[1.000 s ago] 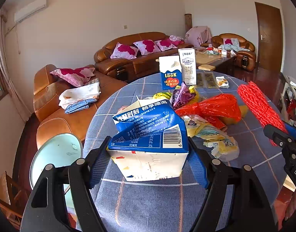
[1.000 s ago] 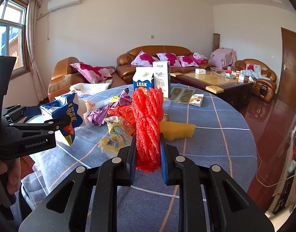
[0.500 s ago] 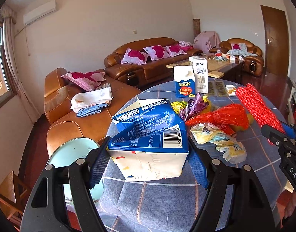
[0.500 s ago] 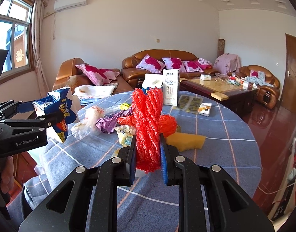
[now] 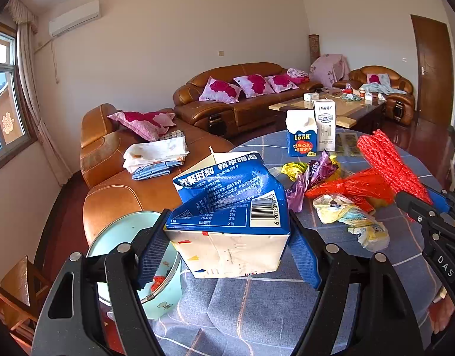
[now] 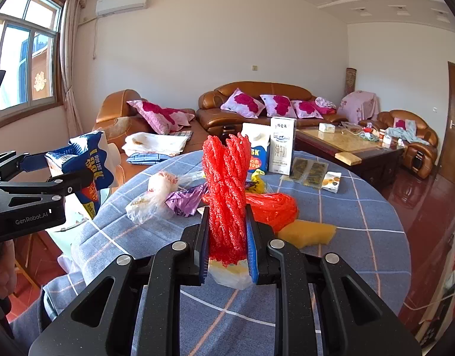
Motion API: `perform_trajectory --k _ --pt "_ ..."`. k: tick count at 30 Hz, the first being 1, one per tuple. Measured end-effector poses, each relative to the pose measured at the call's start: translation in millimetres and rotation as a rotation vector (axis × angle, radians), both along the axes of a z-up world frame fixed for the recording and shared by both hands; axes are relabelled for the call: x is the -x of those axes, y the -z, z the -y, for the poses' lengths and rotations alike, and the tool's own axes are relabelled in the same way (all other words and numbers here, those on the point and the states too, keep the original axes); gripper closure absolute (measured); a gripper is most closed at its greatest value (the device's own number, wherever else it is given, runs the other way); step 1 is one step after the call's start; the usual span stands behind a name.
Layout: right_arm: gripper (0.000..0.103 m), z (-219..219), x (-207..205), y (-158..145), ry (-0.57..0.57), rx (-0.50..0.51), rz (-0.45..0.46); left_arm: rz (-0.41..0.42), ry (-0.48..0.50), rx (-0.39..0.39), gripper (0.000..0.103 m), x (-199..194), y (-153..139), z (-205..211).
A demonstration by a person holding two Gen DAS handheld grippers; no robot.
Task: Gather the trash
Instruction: 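Carry the carton over the teal bin with the left gripper while the right gripper holds the red net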
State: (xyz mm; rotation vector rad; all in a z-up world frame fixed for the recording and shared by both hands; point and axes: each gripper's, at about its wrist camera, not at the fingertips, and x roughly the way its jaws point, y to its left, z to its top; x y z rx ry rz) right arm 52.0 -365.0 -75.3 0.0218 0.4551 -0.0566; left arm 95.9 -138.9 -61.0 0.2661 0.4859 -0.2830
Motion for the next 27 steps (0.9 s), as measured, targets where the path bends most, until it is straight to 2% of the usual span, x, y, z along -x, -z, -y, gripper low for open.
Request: perform_trajectory --k 27 --pt "0.082 -56 -42 -7 -0.123 0.064 -0.005 0.007 -0.18 0.01 0.03 -21 -6 -68"
